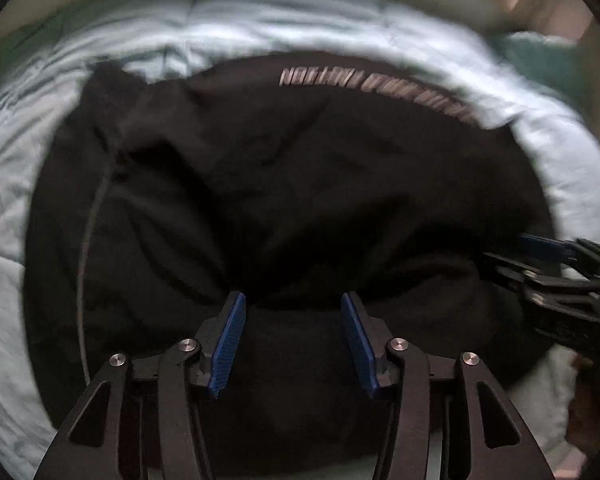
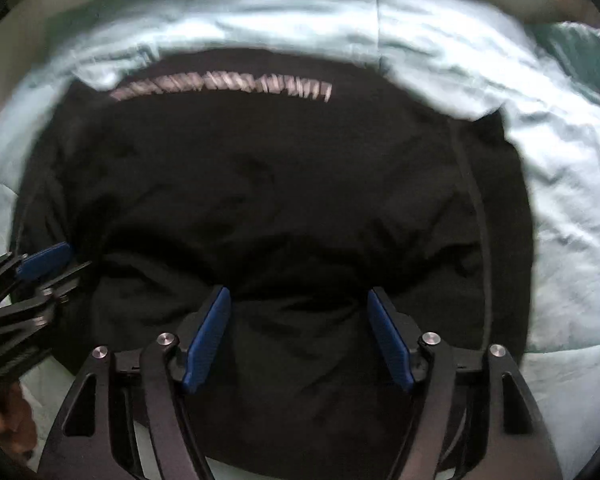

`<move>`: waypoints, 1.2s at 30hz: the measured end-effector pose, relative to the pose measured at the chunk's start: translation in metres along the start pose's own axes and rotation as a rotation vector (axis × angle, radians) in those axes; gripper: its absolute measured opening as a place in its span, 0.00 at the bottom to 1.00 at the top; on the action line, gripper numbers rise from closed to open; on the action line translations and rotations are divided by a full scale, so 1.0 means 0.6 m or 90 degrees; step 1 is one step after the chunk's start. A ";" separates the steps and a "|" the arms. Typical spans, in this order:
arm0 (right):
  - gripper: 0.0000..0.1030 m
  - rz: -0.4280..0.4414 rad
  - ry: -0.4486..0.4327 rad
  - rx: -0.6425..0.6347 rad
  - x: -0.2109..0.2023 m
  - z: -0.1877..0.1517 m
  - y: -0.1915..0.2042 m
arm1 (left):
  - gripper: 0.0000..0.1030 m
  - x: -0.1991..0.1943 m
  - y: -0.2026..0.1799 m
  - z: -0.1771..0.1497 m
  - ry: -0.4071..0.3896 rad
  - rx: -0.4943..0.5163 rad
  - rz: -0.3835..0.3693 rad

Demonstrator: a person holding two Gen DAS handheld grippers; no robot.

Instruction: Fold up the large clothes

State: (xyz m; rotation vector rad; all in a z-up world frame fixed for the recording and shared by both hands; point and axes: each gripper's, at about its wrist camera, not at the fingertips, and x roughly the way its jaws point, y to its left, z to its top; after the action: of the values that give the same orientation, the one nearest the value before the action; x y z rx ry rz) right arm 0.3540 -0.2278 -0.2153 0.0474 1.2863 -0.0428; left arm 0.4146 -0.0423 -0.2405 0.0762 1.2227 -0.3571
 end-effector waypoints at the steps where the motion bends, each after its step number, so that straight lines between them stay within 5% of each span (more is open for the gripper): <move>1: 0.75 0.000 0.012 0.000 0.018 -0.002 0.000 | 0.51 0.015 0.001 0.002 0.004 -0.001 0.007; 6: 0.76 0.024 0.022 0.037 0.032 0.005 -0.019 | 0.51 0.002 0.008 0.025 0.017 -0.008 -0.008; 12: 0.76 0.068 -0.070 0.066 -0.052 0.066 -0.038 | 0.53 -0.078 0.002 0.104 -0.066 0.021 -0.032; 17: 0.78 0.063 -0.032 0.102 0.035 0.161 -0.051 | 0.56 0.011 0.044 0.178 -0.001 -0.070 -0.050; 19: 0.80 0.081 0.022 0.128 0.090 0.169 -0.057 | 0.59 0.079 0.071 0.188 0.056 -0.120 -0.060; 22: 0.81 0.075 0.022 0.118 0.105 0.170 -0.057 | 0.60 0.086 0.080 0.201 0.058 -0.127 -0.058; 29: 0.80 0.092 -0.034 0.103 -0.011 0.101 -0.070 | 0.60 -0.038 0.096 0.127 0.006 -0.114 -0.081; 33: 0.80 0.106 -0.033 0.085 -0.055 0.016 -0.051 | 0.60 -0.100 0.116 0.050 -0.031 -0.110 -0.041; 36: 0.80 0.085 0.017 0.083 -0.020 -0.019 -0.042 | 0.60 -0.063 0.143 0.007 0.048 -0.187 -0.077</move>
State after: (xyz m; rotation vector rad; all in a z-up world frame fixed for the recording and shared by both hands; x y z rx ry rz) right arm 0.3382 -0.2520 -0.2074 0.2456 1.3035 -0.0111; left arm 0.4339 0.0461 -0.2155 -0.2402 1.3458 -0.2777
